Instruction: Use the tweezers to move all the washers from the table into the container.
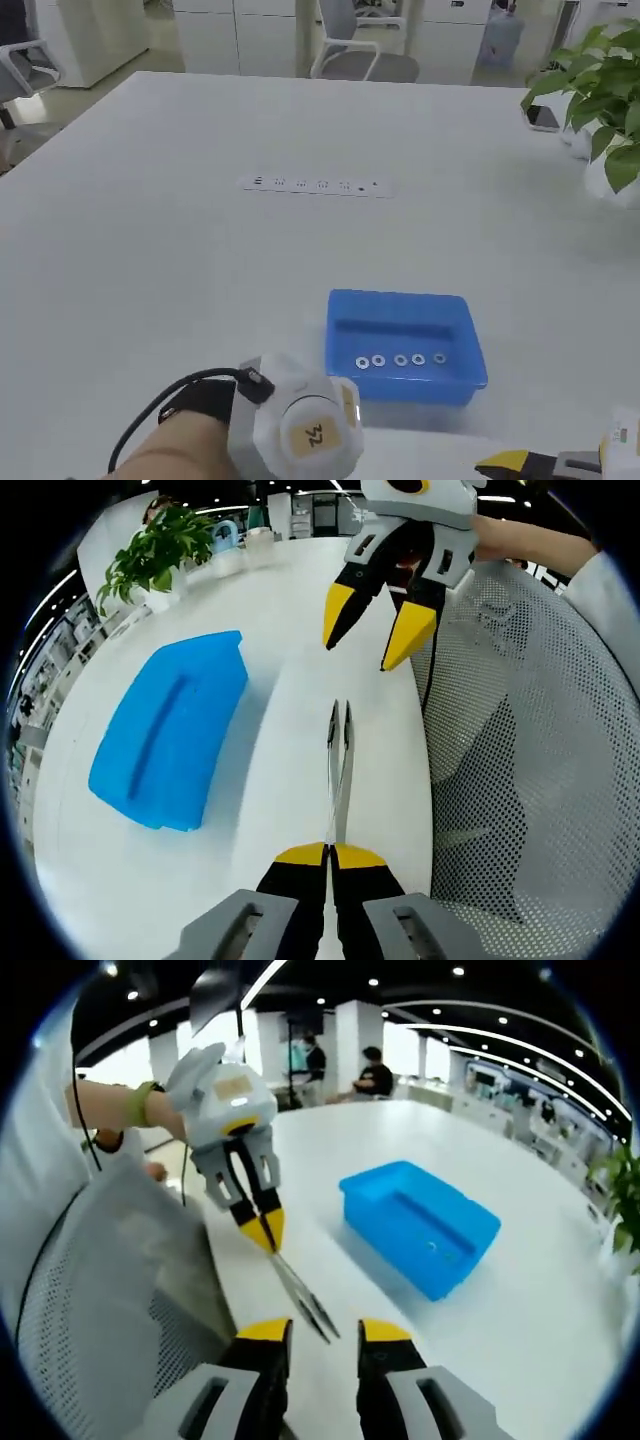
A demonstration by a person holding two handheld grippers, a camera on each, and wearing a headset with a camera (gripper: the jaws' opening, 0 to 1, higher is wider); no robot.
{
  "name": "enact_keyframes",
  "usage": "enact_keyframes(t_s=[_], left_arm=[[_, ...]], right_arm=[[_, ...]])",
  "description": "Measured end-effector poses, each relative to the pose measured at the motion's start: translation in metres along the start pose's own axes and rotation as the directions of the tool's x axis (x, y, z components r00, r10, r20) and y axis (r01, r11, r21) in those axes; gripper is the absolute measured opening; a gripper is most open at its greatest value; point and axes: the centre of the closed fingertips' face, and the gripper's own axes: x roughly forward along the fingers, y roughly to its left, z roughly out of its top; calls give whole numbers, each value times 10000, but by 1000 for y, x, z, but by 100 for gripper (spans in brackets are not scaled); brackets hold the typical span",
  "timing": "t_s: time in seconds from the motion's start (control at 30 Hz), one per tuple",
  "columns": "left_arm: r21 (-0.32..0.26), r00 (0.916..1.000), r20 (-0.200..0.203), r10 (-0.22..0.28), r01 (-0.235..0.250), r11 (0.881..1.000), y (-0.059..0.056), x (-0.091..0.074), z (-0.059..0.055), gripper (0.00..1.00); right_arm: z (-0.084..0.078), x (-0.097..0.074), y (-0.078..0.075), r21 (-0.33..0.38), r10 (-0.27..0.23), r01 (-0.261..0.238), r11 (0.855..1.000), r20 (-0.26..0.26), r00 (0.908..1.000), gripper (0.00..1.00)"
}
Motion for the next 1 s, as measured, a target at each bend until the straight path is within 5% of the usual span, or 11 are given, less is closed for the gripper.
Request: enact_keyframes(t_s=[0.47, 1.0], left_arm=[[273, 9991, -413, -87, 98, 9996, -2, 1, 0, 0], [104, 9997, -226, -65, 67, 9999, -4, 0, 0, 0]], right_arm=[[-1, -5, -9, 390, -449, 440, 9983, 229, 9987, 26], [4, -6, -14, 774, -587, 539, 9955, 605, 9964, 26]])
